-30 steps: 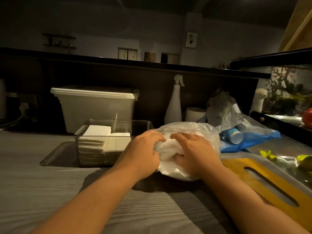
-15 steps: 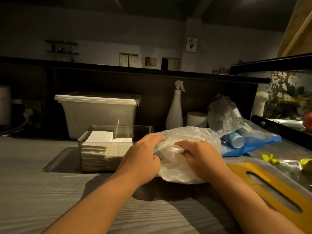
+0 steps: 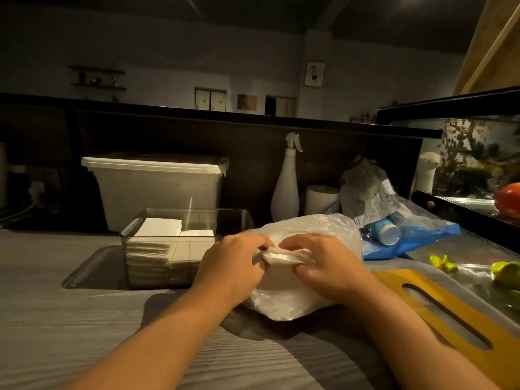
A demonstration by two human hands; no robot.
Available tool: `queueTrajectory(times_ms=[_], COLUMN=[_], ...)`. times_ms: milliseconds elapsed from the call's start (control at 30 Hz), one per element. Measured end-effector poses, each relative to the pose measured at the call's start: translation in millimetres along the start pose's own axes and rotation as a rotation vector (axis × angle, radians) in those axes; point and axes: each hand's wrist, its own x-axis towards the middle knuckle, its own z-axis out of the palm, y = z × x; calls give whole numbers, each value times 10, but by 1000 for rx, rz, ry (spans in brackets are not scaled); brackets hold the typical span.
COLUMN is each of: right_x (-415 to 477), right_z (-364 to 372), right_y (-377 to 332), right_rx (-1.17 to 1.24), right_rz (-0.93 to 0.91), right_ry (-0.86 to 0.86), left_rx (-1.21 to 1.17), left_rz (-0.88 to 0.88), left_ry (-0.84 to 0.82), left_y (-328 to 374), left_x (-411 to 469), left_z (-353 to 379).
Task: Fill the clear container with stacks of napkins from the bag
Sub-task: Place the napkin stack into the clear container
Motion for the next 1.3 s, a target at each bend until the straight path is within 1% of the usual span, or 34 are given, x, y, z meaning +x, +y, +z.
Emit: queueTrajectory(times_ms=[100,233,433,567,733,833,933,1033,1100,1167,1233,1300], right_x=[-21,13,7,6,0,-13,-22,-21,-11,-6,-5,-10], right_z=[-23,-30,1,4,5,-5,0,-3,-30,-53,-31,-9], right_y=[42,75,84,70,24,-6,-13,-22,-14,-20,-23,-43], right_rx=[-58,-104,-29,81,252,365,462,610,776,898,944,970], right_rz=[63,59,53,68,54,32,-24,-6,34,60,75,117], right_ry=[-63,-6,76,98,74,66,141,198,149,57,36,54], left_rx=[4,8,-116,-237,-261,-359,-458,-585,-710,-765,-770,-771], left_rz=[-24,-44,-61,-65,-84,-102,-172,-230,-299,-355,-390,-420], left_ry=[43,22,35,-12,-73,-121,-162,-121,-64,-35,-48,-79], left_y=[-8,-2,-2,3,-66,-70,-43,-25,-7,11,31,45], left_x=[4,-7,-14,-25,-11,-6,5,26,36,37,26,11], left_z=[17,18,18,-18,-35,-83,-175,-262,-310,-333,-328,-327])
